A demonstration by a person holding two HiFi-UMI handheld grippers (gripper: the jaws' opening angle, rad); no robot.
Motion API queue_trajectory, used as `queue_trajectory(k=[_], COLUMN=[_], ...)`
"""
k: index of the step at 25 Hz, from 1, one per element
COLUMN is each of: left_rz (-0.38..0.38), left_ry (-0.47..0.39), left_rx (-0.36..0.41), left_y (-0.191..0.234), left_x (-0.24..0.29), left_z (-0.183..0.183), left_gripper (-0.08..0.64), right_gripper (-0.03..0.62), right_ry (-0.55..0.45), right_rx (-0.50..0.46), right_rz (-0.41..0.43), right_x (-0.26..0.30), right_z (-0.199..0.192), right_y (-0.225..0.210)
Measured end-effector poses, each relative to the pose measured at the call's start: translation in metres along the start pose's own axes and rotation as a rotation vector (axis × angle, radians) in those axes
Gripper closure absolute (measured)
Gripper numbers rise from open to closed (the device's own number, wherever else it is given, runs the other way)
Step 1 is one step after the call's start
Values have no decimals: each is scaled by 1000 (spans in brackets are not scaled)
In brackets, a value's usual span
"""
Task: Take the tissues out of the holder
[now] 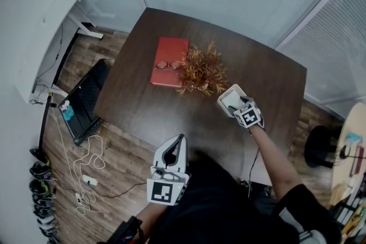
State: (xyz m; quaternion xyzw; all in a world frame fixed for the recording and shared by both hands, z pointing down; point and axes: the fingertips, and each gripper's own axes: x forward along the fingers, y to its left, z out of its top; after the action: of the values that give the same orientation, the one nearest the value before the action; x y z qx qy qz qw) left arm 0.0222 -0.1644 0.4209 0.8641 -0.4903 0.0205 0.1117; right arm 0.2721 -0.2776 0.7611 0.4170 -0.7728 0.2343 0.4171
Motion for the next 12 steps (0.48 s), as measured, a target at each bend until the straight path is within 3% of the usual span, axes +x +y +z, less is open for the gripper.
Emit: queue_trajectory(k=[6, 12], left_rz=[-9, -1], left_ry=[8, -5], left_rx=[-22, -19], left_y=[4, 10], left_x=[-2, -6], left_z=[-2, 1], left_gripper=[563, 563], right_gripper=[301, 302], right_ry=[90, 90], right_rx=[20, 13], right_rz=[16, 6], right_x=[4, 6], right_z=[-3, -1], right_y=[-1, -3])
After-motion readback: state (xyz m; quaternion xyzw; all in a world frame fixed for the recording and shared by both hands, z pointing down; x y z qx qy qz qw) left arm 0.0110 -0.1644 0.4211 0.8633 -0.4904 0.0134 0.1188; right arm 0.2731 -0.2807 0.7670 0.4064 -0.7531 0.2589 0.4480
